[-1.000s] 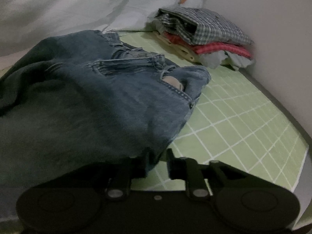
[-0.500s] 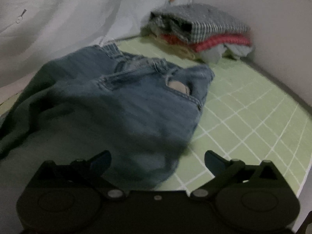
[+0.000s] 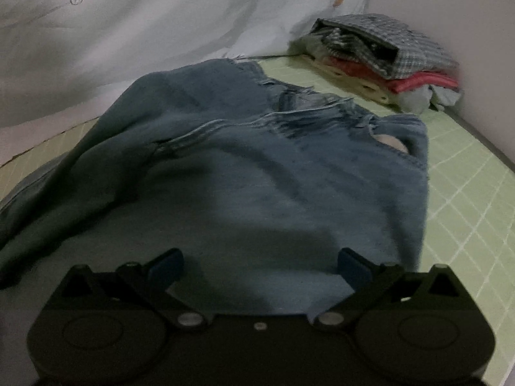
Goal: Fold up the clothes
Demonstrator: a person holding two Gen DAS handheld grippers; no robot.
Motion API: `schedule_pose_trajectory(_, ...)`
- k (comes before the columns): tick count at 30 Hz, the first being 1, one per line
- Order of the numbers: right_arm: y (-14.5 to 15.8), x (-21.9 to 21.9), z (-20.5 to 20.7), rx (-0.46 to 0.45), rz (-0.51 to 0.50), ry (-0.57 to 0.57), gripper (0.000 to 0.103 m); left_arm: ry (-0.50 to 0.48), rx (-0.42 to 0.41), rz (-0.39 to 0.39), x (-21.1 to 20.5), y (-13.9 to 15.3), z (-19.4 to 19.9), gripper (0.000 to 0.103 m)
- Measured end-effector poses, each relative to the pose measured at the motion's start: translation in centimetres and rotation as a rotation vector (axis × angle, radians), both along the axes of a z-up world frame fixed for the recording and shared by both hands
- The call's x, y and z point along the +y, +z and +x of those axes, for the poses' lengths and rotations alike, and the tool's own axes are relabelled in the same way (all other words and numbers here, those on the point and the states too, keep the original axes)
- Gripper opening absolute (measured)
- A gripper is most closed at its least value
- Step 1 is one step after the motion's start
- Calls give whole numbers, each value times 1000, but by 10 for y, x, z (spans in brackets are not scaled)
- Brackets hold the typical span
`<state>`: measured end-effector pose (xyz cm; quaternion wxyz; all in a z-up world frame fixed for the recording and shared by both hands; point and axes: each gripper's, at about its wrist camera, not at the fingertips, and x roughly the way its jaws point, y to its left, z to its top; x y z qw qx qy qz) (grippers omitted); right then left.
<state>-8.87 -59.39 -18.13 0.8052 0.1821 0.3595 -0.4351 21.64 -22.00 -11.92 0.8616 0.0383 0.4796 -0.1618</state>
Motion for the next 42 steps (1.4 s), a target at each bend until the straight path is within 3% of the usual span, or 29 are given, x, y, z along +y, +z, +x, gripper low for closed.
schedule_pose_trajectory(9,-3,15,38,45,-41,42,103,-61,22,-47,-10,-27,29,87)
schedule_pose_trajectory(12,-4,16,44,20,-33,37,103,-89,14,-33,-16,-27,26,80)
schedule_pose_trajectory(15,-6,18,47,5,-41,43,103,-114,-12,-3,-20,-24,21,42)
schedule_pose_trajectory(16,-7,19,48,0,-45,45,103,-113,-23,16,-21,-23,19,20)
schedule_pose_trajectory(17,-7,19,49,1,-48,51,103,-109,-34,38,-21,-22,18,6)
schedule_pose_trajectory(19,-6,21,51,4,-48,68,103,-87,-13,-7,-13,-19,22,5)
schedule_pose_trajectory(22,-6,18,51,1,-47,84,103,-7,-10,-68,1,-7,27,4)
schedule_pose_trajectory(25,-7,19,48,-6,-55,98,103,65,-142,-13,14,21,29,4)
schedule_pose_trajectory(27,-8,19,47,-8,-65,110,103,156,-211,-27,32,43,35,4)
schedule_pose_trajectory(30,-9,16,44,-20,-69,119,103,347,-271,-120,72,72,47,4)
schedule_pose_trajectory(33,-11,14,39,-39,-68,122,103,460,-306,-140,95,82,52,6)
schedule_pose_trajectory(37,-11,11,37,-55,-56,120,103,544,-247,-23,95,71,50,12)
schedule_pose_trajectory(39,-10,10,35,-54,-47,129,103,519,-235,8,89,67,40,32)
schedule_pose_trajectory(41,-8,9,31,-49,-24,145,103,490,-205,-24,84,64,25,56)
schedule_pose_trajectory(42,-6,7,28,-44,-15,156,103,467,-186,-43,80,64,16,60)
